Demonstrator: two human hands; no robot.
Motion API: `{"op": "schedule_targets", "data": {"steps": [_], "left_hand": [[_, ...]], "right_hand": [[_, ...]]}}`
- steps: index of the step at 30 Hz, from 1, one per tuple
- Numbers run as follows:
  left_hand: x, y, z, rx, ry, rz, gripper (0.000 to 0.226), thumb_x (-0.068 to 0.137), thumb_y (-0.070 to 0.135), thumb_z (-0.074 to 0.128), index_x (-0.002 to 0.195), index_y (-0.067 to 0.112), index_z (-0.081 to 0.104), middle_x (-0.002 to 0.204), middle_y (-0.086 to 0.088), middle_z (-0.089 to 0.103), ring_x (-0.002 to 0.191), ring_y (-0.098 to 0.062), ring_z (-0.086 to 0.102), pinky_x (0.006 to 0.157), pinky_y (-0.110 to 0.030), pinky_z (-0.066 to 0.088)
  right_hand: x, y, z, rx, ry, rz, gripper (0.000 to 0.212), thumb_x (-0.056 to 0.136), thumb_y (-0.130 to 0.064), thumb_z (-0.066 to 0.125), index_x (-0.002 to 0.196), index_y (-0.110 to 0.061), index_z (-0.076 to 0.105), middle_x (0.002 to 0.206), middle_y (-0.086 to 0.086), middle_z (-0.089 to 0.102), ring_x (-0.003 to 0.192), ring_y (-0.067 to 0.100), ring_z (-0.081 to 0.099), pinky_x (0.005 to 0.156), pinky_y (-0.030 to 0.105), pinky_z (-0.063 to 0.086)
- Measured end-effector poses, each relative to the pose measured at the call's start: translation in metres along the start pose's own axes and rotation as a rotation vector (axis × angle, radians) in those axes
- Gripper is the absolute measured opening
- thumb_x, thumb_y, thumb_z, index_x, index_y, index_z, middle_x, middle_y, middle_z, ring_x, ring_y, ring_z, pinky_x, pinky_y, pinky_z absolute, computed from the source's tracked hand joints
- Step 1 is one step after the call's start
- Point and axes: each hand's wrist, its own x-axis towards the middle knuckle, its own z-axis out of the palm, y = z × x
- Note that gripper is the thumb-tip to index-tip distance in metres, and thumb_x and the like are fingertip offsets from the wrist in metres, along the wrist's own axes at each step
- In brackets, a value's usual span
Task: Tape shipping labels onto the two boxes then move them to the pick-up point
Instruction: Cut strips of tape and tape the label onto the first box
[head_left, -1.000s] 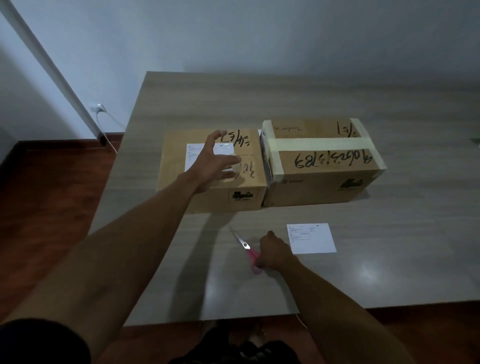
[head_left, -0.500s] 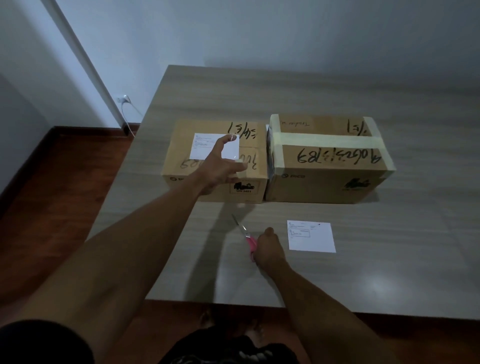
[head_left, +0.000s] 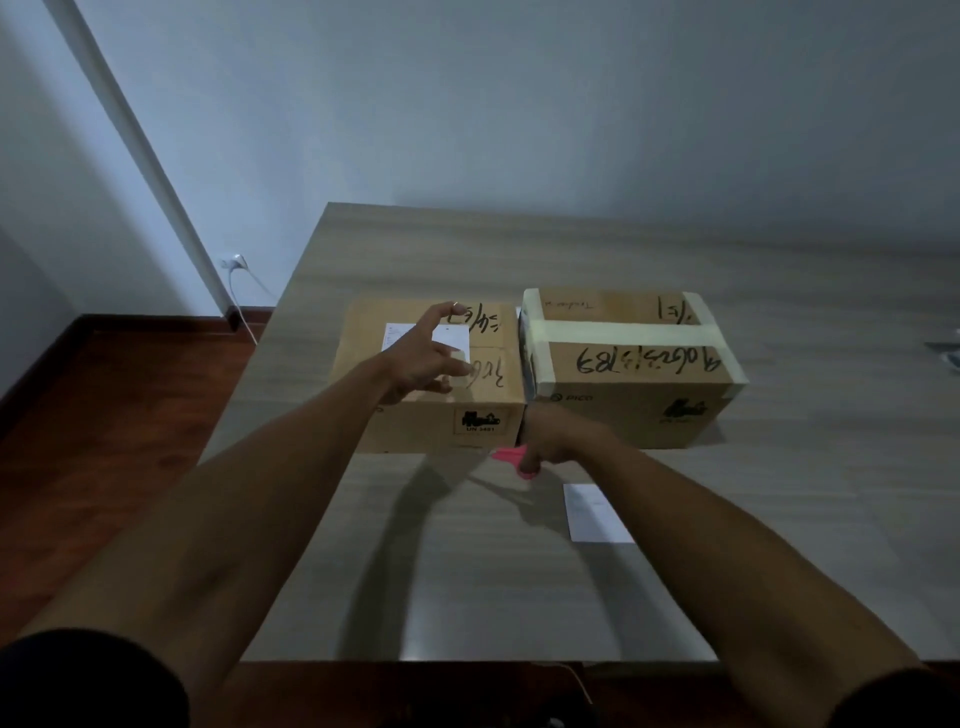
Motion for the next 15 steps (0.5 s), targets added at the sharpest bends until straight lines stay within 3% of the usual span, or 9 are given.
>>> {"op": "schedule_targets", "data": {"steps": [4,8,11,15], "left_hand": [[-0.002,0.009,-0.017,0.045,0.039,0.061,0.079,0.086,-0.006,0.074,0.138,0.046,0.044,0.112,-0.014,0.052,0.087,-0.025,0.056,0.081,-0.04,0.058],[-0.001,0.015,-0.032,0.067,0.068,0.089,0.081,0.085,-0.007,0.073,0.138,0.047,0.043,0.108,-0.015,0.05,0.089,-0.026,0.053,0.083,-0.042,0.057],[0.0,0.019,-0.039,0.078,0.068,0.084,0.082,0.086,-0.006,0.074,0.138,0.048,0.042,0.108,-0.017,0.053,0.09,-0.026,0.057,0.09,-0.049,0.058],[0.0,0.026,-0.044,0.077,0.071,0.084,0.082,0.086,-0.005,0.074,0.139,0.049,0.041,0.107,-0.018,0.053,0.092,-0.024,0.059,0.089,-0.046,0.059]], "right_hand": [[-0.014,0.003,-0.081,-0.156,0.035,-0.052,0.024,0.076,-0.026,0.087,0.079,-0.005,0.077,0.075,0.005,0.073,0.063,0.016,0.061,0.067,0.032,0.051],[-0.027,0.01,-0.148,-0.182,0.156,-0.072,0.019,0.075,-0.024,0.085,0.08,-0.005,0.08,0.07,0.005,0.068,0.063,0.018,0.055,0.061,0.031,0.042],[-0.029,0.011,-0.176,-0.075,0.195,-0.095,0.024,0.074,-0.028,0.086,0.082,-0.006,0.081,0.083,0.012,0.076,0.068,0.018,0.057,0.062,0.032,0.045],[-0.028,0.006,-0.187,0.126,0.048,-0.127,0.036,0.077,-0.041,0.086,0.097,-0.011,0.084,0.1,0.006,0.074,0.085,0.016,0.054,0.073,0.031,0.046]]}}
